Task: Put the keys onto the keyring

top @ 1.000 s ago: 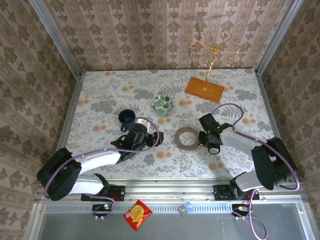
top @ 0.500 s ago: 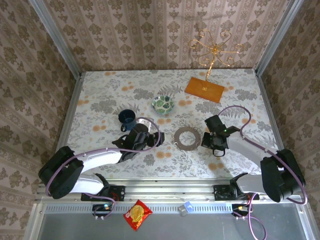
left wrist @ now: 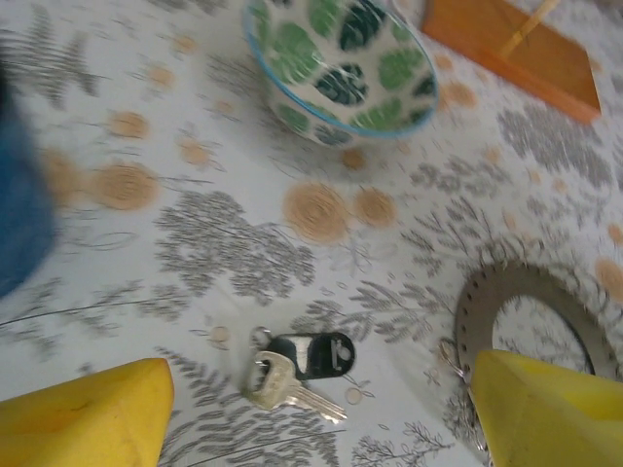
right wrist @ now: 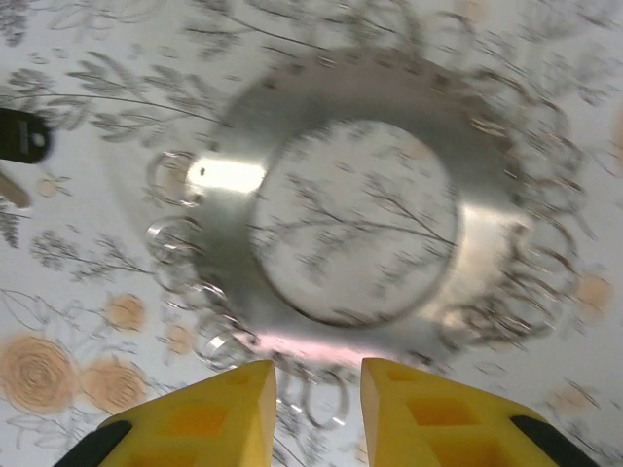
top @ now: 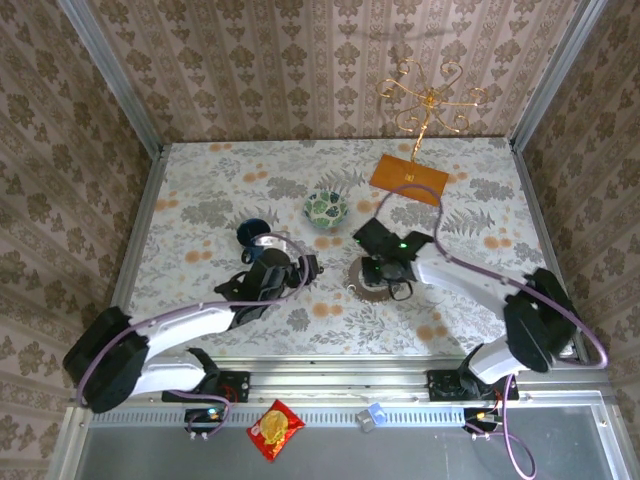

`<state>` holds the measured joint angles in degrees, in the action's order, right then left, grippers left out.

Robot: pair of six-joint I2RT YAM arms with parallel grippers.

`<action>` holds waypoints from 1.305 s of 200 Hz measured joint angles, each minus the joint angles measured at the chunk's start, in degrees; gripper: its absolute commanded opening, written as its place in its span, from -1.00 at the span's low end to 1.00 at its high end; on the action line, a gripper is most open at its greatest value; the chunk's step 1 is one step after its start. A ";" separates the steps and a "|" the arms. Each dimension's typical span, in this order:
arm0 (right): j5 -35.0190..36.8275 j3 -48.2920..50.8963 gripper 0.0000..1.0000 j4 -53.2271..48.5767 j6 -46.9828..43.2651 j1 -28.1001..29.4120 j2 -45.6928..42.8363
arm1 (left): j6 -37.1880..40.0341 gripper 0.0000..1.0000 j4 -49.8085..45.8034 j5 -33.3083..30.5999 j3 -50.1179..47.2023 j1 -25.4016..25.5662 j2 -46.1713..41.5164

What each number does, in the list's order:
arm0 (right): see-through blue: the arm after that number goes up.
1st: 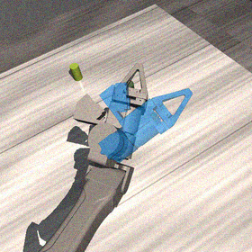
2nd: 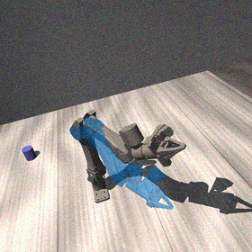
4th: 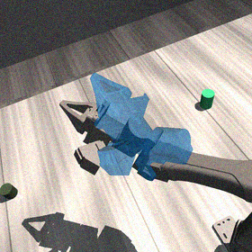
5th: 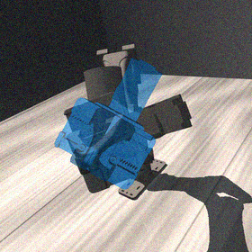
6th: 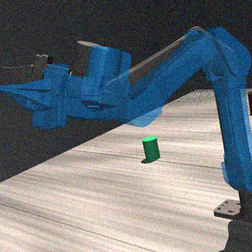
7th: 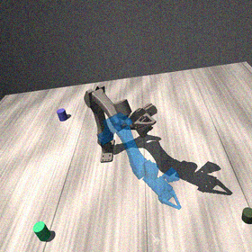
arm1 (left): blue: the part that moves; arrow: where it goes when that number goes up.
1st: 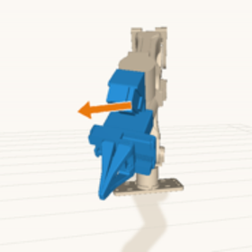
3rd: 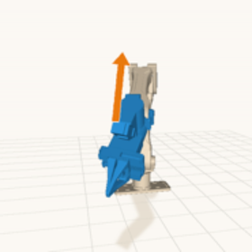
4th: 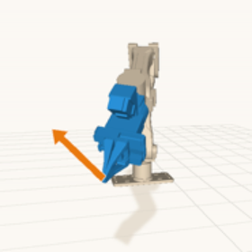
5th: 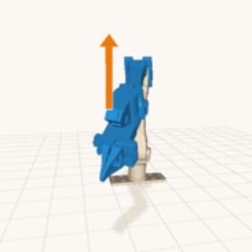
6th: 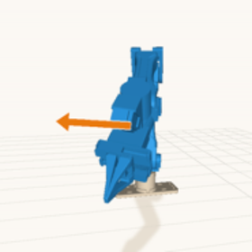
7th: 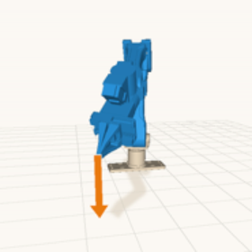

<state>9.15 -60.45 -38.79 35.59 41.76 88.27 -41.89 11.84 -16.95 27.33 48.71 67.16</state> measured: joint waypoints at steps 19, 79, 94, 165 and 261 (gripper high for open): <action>1.29 -6.86 -0.33 -1.92 -1.62 2.62 7.91 | -3.96 0.61 -3.28 -3.26 -2.91 -1.38 -6.73; 5.07 -21.94 -0.33 -8.02 -6.80 5.64 24.90 | -10.23 0.59 -14.95 -9.40 -9.46 -4.04 -24.22; 5.51 -23.96 -0.33 -9.05 -7.39 5.64 26.56 | -10.75 0.58 -16.96 -10.14 -10.12 -4.24 -26.64; 7.04 -28.72 -0.39 -12.81 -8.72 5.64 31.52 | -11.10 0.58 -19.21 -10.80 -10.86 -4.57 -28.00; 10.47 -30.45 -0.53 -15.67 -8.92 5.66 32.70 | -11.08 0.55 -19.15 -10.80 -10.86 -4.63 -27.47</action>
<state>19.62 -90.89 -54.46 26.68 47.42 120.97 -52.97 -7.31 -27.75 16.47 44.07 39.68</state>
